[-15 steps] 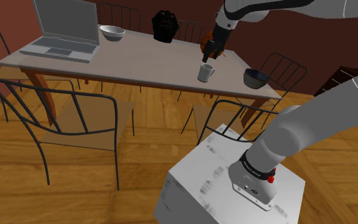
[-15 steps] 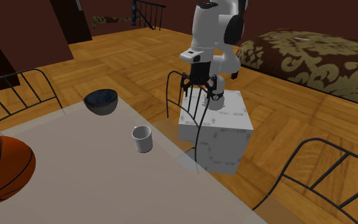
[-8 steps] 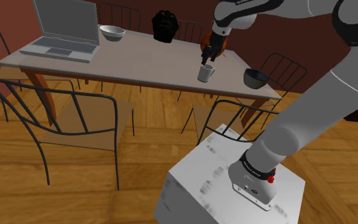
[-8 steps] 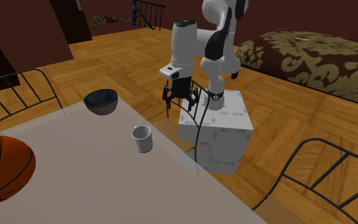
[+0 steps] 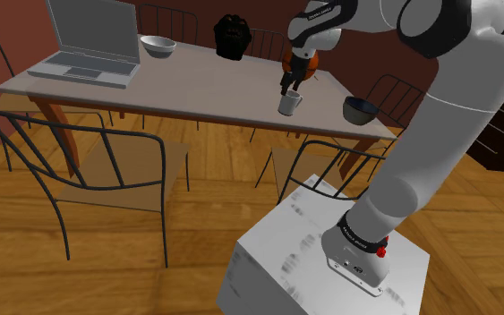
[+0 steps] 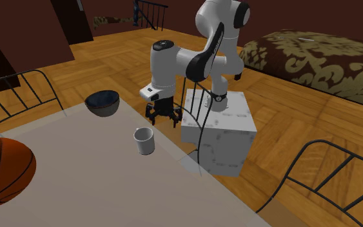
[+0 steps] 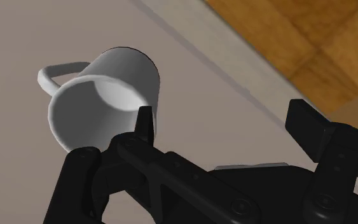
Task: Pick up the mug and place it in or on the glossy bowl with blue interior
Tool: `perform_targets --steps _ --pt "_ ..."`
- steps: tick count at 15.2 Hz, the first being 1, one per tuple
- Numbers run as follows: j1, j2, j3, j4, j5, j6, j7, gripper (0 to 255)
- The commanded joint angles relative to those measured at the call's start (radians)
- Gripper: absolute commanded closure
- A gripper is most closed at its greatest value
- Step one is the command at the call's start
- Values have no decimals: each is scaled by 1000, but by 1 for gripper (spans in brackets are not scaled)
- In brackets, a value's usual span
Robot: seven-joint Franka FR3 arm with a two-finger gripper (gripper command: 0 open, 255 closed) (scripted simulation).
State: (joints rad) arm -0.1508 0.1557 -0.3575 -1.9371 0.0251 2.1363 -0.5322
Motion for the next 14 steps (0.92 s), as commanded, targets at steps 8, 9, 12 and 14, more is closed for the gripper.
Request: perform_targets --steps 8,9,12,14 --pt "-63 209 -3 154 68 28 -90 0" --pt "-64 215 -2 150 71 39 -92 0" --pt "-68 233 1 139 78 66 -97 0" --pt "-68 233 1 139 78 66 -97 0"
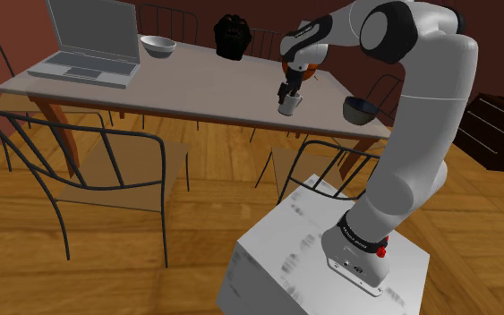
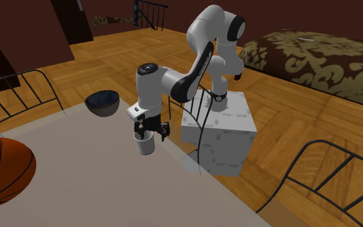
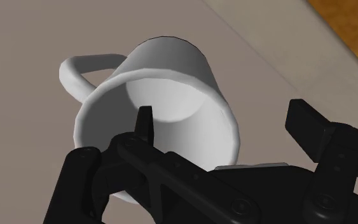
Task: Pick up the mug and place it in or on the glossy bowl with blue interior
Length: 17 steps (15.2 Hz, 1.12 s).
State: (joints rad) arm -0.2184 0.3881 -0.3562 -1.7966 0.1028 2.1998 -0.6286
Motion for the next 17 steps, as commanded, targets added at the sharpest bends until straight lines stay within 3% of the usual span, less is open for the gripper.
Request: perform_targets --steps 1,5,6,17 --pt "0 1 0 -2 1 3 -1 0" --pt "0 1 0 -2 1 3 -1 0" --pt "0 1 0 -2 1 3 -1 255" --pt "2 -12 -3 8 -5 -19 2 255"
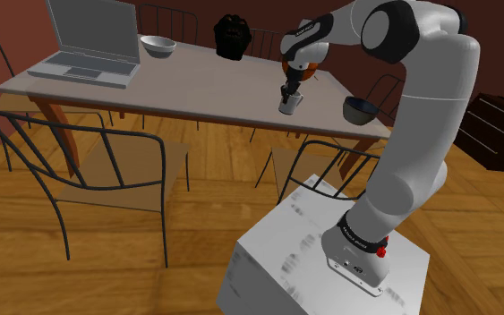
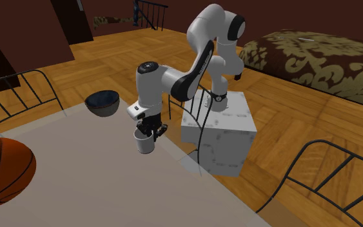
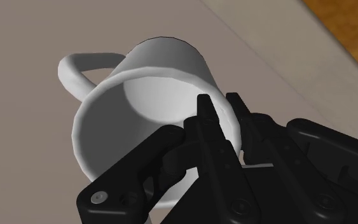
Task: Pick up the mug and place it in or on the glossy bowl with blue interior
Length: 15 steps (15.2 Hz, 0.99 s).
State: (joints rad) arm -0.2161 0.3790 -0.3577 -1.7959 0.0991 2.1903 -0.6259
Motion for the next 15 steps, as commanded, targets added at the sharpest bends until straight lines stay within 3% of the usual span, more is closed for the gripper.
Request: perform_targets --steps 1,15 --pt "0 -9 -2 13 -4 -21 1 255" --pt "7 -74 -14 116 -32 -186 14 255"
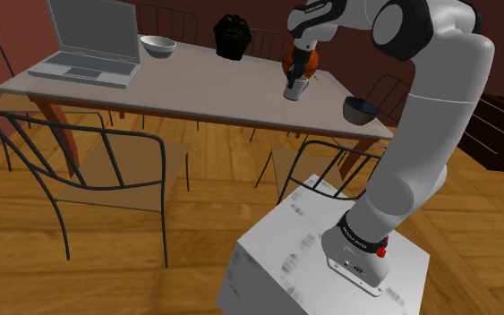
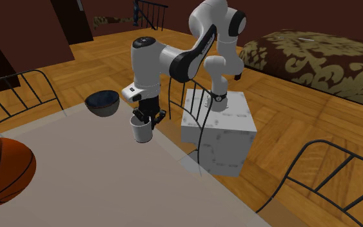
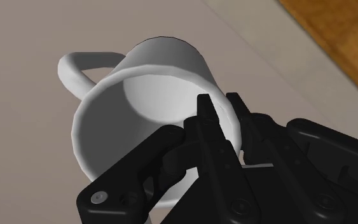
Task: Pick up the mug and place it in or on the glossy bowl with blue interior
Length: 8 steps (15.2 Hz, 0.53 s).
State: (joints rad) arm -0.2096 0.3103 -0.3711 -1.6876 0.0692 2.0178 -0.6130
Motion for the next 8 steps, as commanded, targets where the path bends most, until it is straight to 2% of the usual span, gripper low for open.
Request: perform_targets --steps 1,8 --pt "0 -9 -2 17 -4 -25 1 255" --pt "0 -25 -5 90 -11 -113 3 255"
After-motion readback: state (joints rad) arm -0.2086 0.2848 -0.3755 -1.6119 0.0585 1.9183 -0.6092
